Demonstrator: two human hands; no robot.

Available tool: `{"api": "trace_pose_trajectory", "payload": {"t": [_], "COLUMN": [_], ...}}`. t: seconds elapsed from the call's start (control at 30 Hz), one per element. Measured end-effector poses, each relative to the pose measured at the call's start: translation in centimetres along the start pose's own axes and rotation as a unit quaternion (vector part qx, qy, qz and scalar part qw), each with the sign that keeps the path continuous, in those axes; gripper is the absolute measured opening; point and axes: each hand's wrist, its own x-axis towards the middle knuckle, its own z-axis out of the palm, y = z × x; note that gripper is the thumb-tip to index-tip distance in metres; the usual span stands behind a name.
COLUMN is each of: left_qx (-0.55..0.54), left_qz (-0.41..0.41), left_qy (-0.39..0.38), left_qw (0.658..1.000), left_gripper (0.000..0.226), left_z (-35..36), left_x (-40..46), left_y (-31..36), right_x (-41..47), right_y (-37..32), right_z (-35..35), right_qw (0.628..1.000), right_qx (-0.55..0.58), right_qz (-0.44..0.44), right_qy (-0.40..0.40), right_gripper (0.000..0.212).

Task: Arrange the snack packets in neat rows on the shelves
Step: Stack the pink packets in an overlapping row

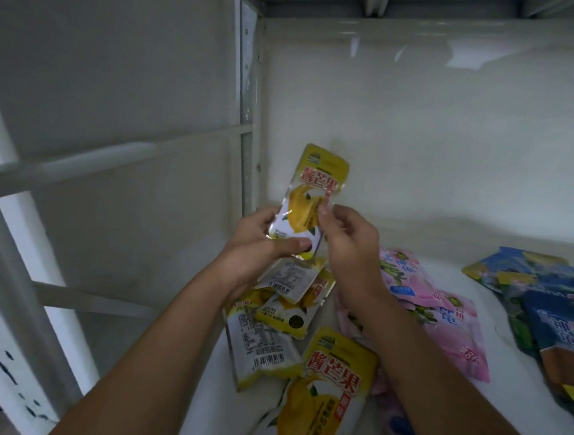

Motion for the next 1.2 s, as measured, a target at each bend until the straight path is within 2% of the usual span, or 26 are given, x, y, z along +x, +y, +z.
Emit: {"api": "trace_pose_trajectory", "payload": {"t": [0.1,0.17,0.23,0.33,0.5,0.77,0.97,1.1,1.2], "left_qx": [0.045,0.054,0.033,0.052,0.065,0.024,0.034,0.014,0.018], "left_qz": [0.003,0.005,-0.004,0.011,0.058,0.025,0.077,0.074,0.055], "left_qy": [-0.055,-0.079,-0.095,-0.079,-0.065,-0.103,-0.042,-0.005,0.026], "left_qw": [0.998,0.995,0.995,0.995,0.994,0.994,0.996,0.997,0.998], "left_gripper": [0.031,0.02,0.018,0.02,0.019,0.018,0.015,0.008,0.02], "left_z": [0.2,0.1,0.0,0.3,0.3,0.2,0.4,-0.3,-0.2], "left_x": [-0.4,-0.4,-0.5,-0.4,-0.2,0.0,0.1,0.2,0.4], "left_y": [0.1,0.2,0.4,0.2,0.1,0.3,0.4,0.6,0.6], "right_x": [0.6,0.6,0.4,0.3,0.2,0.5,0.3,0.3,0.1], "right_y": [-0.6,-0.5,-0.4,-0.5,-1.4,-1.1,-1.2,-0.8,-0.6], "right_z": [-0.6,-0.8,-0.7,-0.6,-1.1,-1.0,-1.1,-1.3,-1.0], "right_qw": [0.993,0.99,0.989,0.989,0.981,0.983,0.984,0.986,0.989], "right_qx": [0.104,0.116,0.116,0.116,0.14,0.126,0.121,0.079,0.062], "right_qz": [0.052,0.082,0.092,0.091,0.114,0.11,0.101,0.083,0.067], "right_qy": [-0.004,-0.008,-0.004,-0.013,-0.07,-0.077,-0.082,-0.121,-0.116], "right_gripper": [0.02,0.016,0.015,0.017,0.016,0.019,0.022,0.016,0.015]}}
